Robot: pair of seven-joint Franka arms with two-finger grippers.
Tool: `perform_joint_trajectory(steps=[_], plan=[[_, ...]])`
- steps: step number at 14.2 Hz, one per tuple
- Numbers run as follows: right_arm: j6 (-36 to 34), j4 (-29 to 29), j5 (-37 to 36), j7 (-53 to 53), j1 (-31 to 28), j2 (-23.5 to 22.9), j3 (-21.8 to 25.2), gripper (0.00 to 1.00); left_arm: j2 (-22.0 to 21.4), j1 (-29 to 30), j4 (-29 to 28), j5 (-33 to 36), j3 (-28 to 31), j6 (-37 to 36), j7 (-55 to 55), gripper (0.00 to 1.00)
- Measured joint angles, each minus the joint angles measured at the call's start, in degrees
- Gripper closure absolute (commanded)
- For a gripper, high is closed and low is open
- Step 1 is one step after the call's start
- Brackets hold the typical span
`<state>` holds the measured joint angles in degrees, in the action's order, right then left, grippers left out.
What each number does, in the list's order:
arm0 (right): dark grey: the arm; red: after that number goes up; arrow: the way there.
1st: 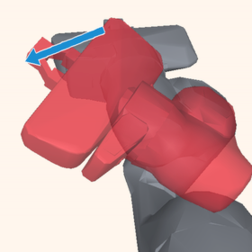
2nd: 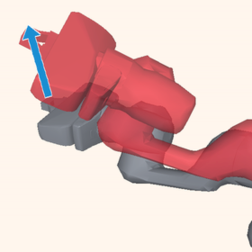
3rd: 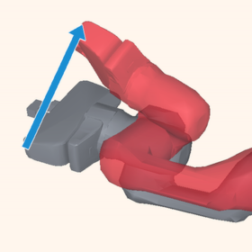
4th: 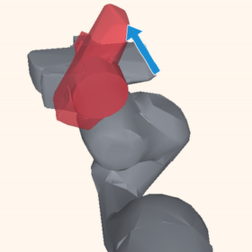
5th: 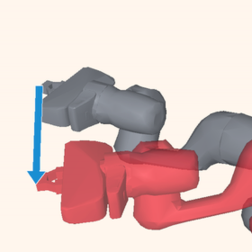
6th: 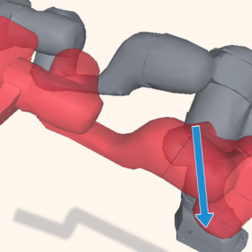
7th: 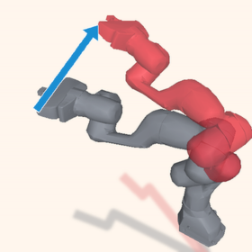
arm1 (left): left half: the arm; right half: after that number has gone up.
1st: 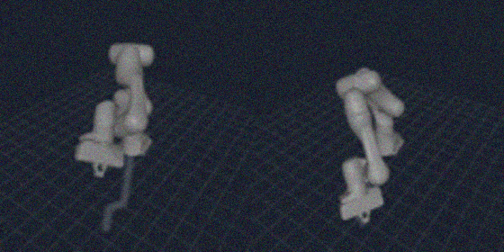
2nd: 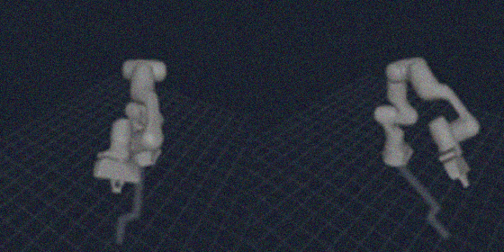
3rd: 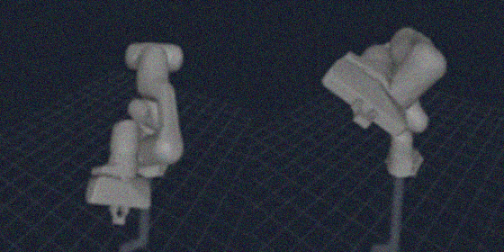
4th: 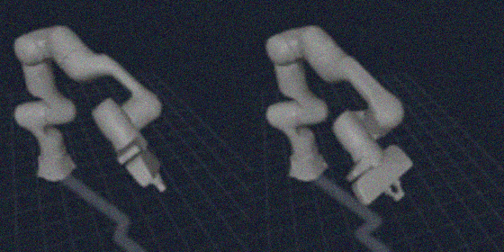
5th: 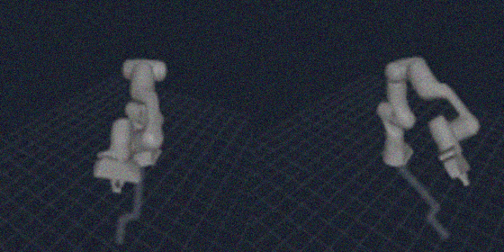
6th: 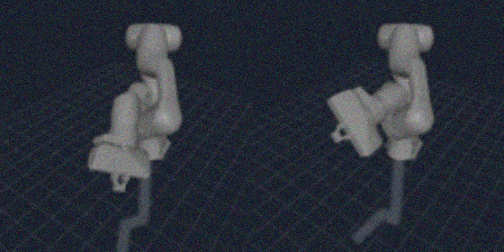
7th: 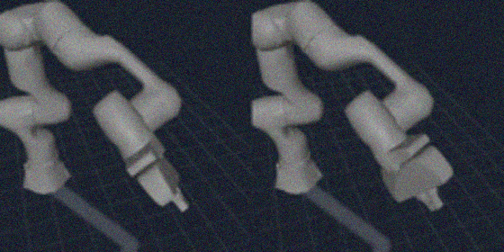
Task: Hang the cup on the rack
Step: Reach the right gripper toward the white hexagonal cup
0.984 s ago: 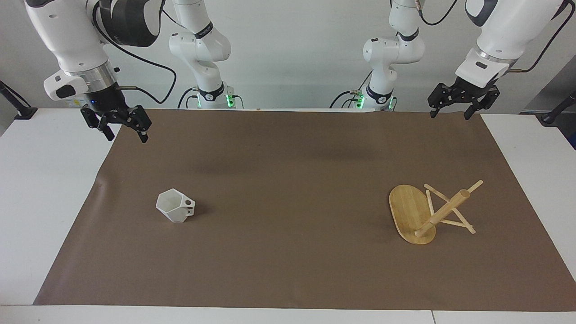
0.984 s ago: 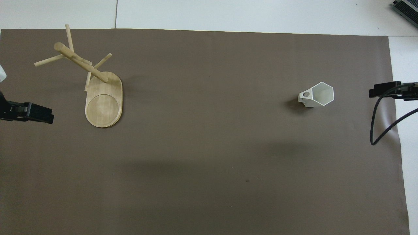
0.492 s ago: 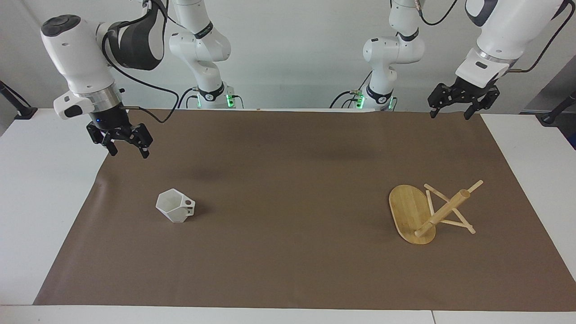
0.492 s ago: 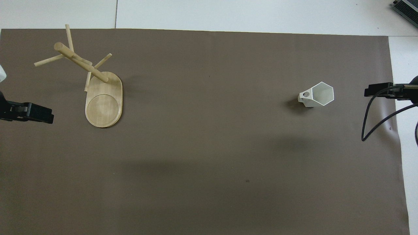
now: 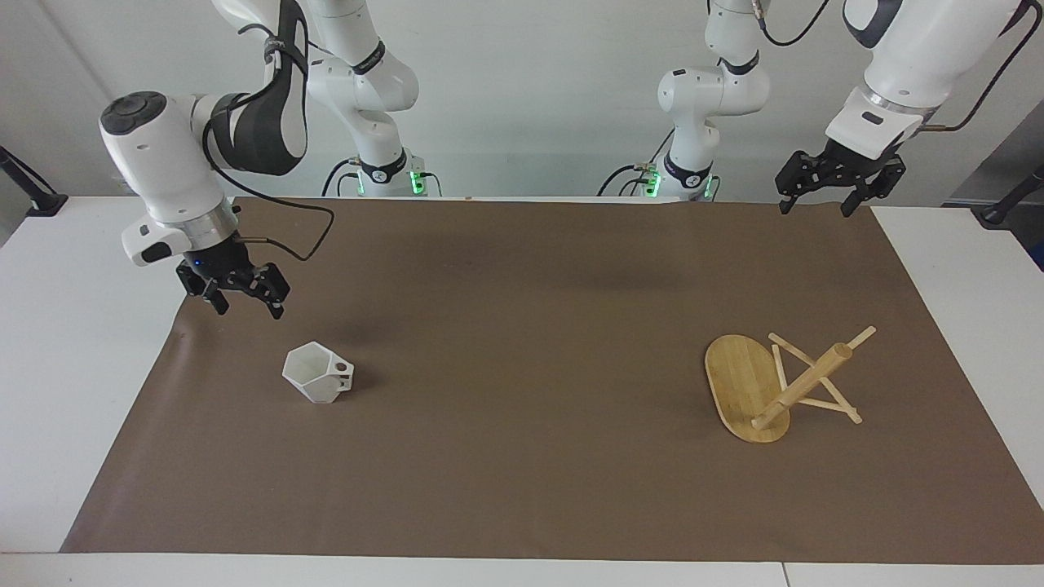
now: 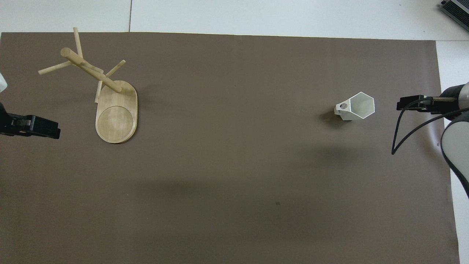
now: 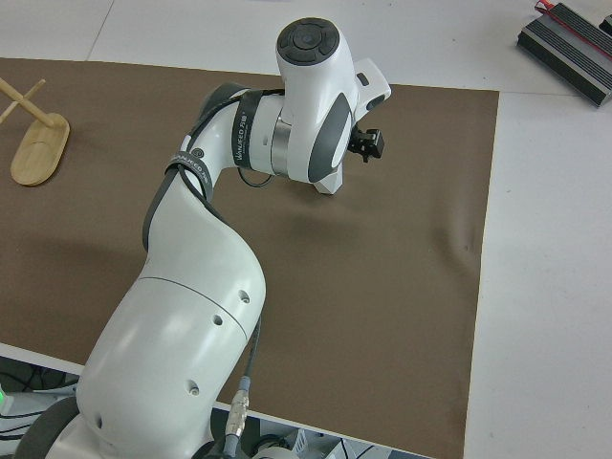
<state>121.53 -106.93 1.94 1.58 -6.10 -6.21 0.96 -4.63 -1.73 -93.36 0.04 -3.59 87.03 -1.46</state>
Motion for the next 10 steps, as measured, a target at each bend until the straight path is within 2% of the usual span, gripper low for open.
perform_joint_trajectory(steps=[10], plan=[[12.38, -4.71, 0.0, 0.0, 2.53, -6.03, -0.26, 0.0, 0.0, 0.0, 0.0, 0.0, 0.0, 0.0, 0.02, 0.0]])
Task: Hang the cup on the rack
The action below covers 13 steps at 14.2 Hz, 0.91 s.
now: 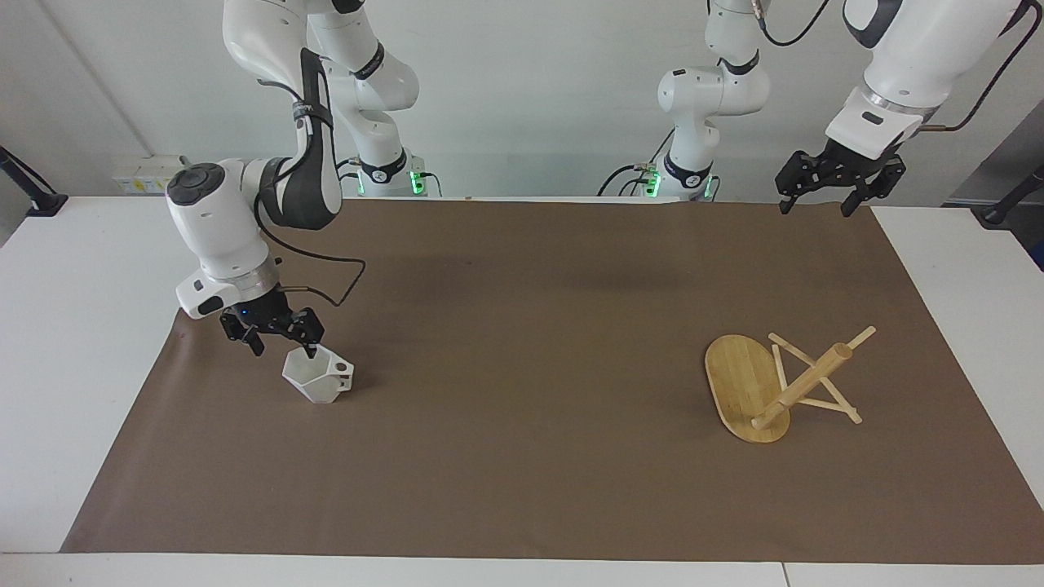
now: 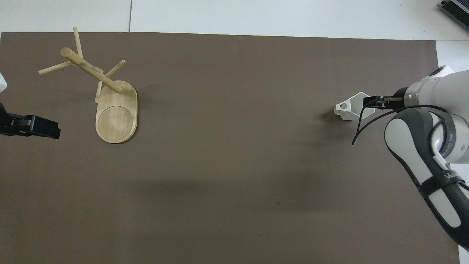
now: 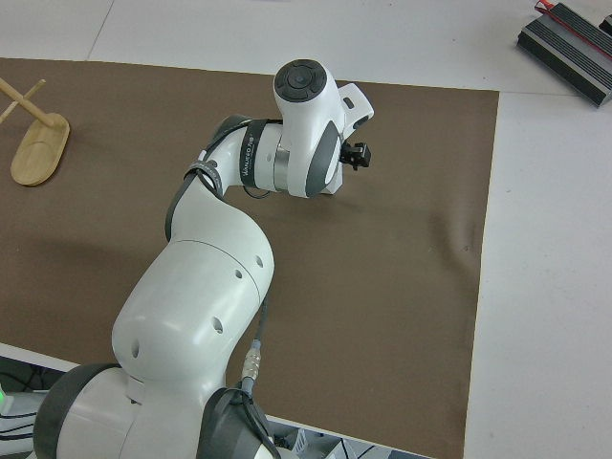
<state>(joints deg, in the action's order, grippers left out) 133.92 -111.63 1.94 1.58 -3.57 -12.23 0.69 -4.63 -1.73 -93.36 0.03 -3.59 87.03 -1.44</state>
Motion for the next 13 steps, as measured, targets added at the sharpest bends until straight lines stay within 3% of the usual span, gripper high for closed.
perform_joint_trajectory(steps=[13], plan=[[4.19, -2.04, 0.0, 0.02, -0.55, -2.55, 0.26, 0.02, 0.0, 0.0, 0.0, 0.0, 0.0, 0.0, 0.01, 0.0]])
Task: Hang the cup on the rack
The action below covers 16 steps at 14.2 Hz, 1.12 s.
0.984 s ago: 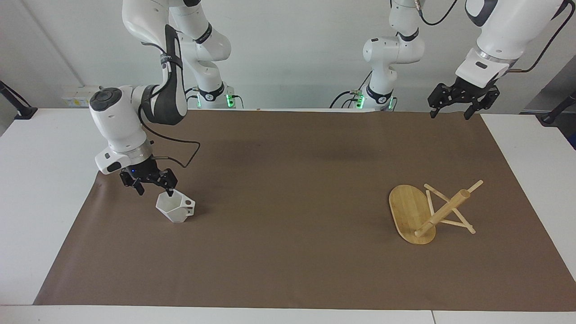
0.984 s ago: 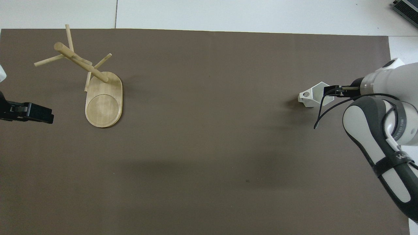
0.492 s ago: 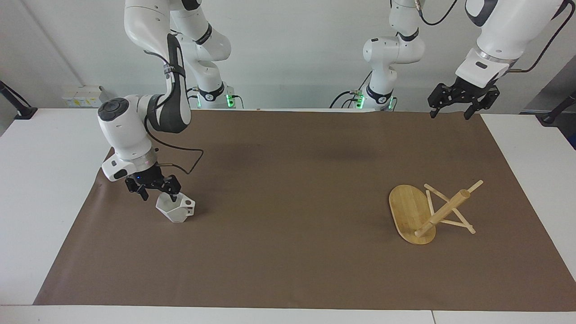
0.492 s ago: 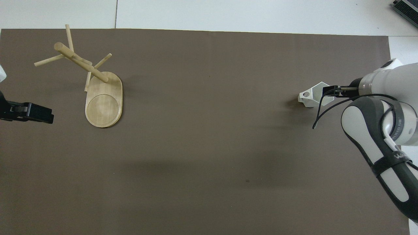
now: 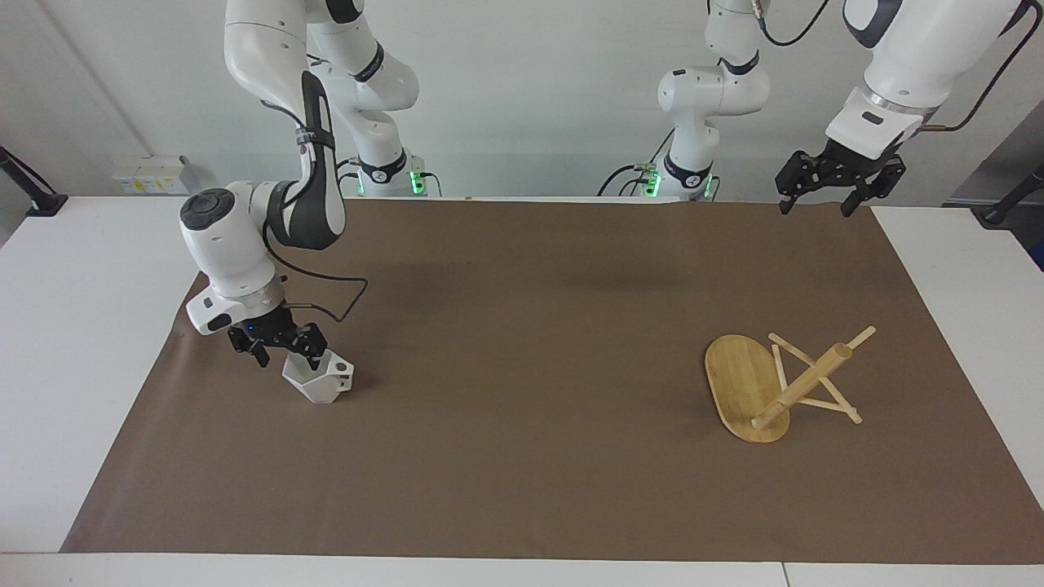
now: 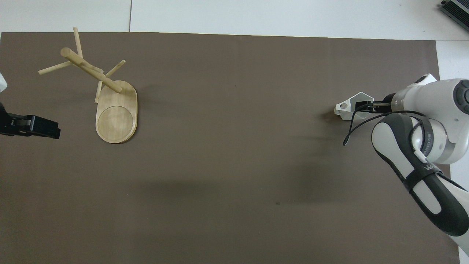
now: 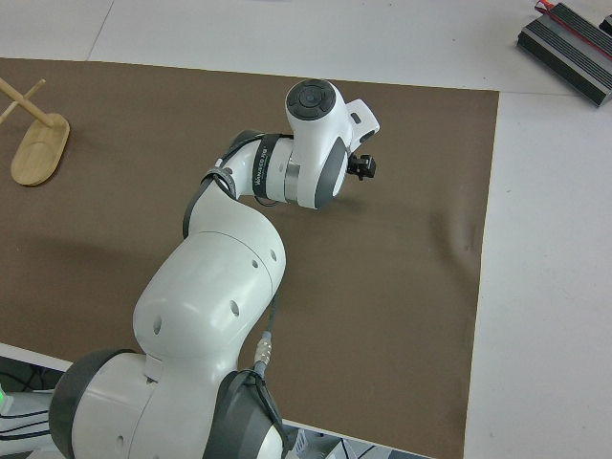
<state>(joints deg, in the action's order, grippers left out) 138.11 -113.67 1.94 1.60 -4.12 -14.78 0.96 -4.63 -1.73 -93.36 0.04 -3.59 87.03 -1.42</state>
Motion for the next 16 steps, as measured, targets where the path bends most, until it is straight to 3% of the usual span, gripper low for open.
perform_joint_trajectory(steps=[4, 11, 16], plan=[[0.02, -0.1, 0.0, 0.01, 0.0, 0.0, 0.08, 0.19, 0.0, 0.0, 0.0, 0.0, 0.0, 0.0, 0.0, 0.0], [0.18, -0.12, 0.0, 0.02, -0.03, 0.0, 0.14, 0.59, 0.0, 0.0, 0.0, 0.0, 0.0, 0.0, 0.02, 0.0], [0.24, -0.08, 0.0, 0.02, -0.03, 0.0, 0.14, 0.75, 0.0, 0.0, 0.0, 0.0, 0.0, 0.0, 0.04, 0.0]])
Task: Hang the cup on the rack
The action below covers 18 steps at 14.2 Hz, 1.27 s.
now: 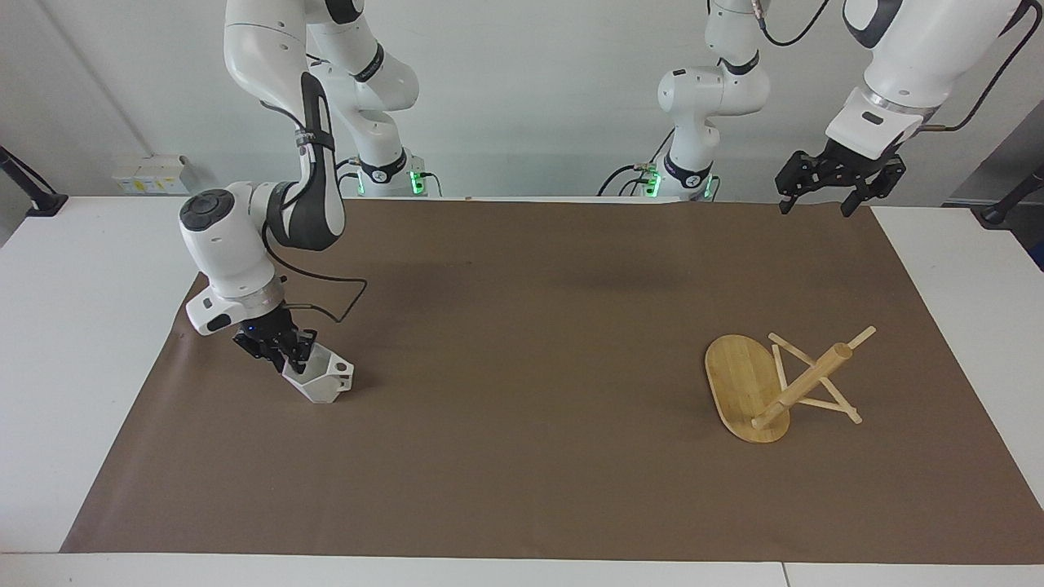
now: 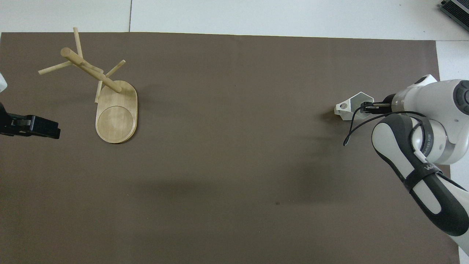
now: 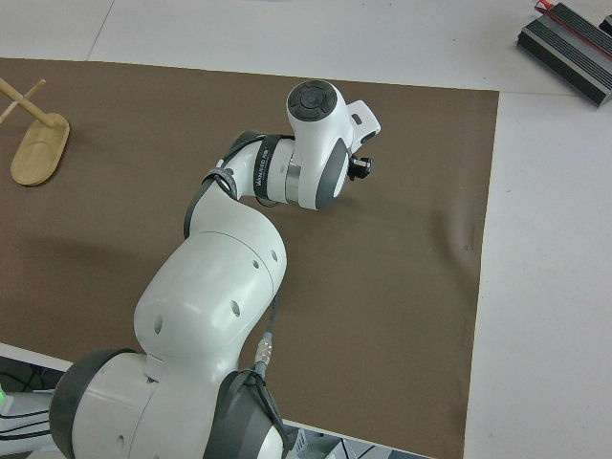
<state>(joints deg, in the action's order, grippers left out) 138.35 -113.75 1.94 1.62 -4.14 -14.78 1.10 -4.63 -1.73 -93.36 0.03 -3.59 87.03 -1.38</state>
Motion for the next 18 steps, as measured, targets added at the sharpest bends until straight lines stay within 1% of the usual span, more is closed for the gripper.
perform_joint_trajectory(steps=[2, 4, 7, 11, 14, 18], plan=[[0.01, 0.0, 0.0, 0.0, 0.0, 0.0, 0.0, 0.8, 0.0, 0.0, 0.0, 0.0, 0.0, 0.0, 0.0, 0.0], [0.01, 0.01, 0.0, 0.0, 0.0, 0.0, 0.0, 0.81, 0.0, 0.0, 0.0, 0.0, -0.01, 0.0, 0.0, 0.0], [0.01, 0.01, 0.0, 0.0, 0.0, 0.0, 0.0, 0.86, 0.0, -0.01, 0.0, 0.0, -0.22, 0.07, 0.0, 0.0], [0.01, 0.01, 0.0, 0.0, 0.0, 0.0, 0.0, 0.94, 0.07, -0.01, -0.22, 0.0, -0.26, 5.11, 0.01, 0.0], [0.04, 0.1, 0.0, -0.01, 0.0, 0.01, -0.01, 0.96, 0.07, -0.01, -0.71, 0.0, -0.24, 5.55, 0.34, 0.0], [0.04, 0.17, 0.0, -0.01, 0.0, 0.01, -0.01, 0.98, 0.07, -0.01, -0.91, -0.3, -0.24, 5.07, 4.89, 0.0]])
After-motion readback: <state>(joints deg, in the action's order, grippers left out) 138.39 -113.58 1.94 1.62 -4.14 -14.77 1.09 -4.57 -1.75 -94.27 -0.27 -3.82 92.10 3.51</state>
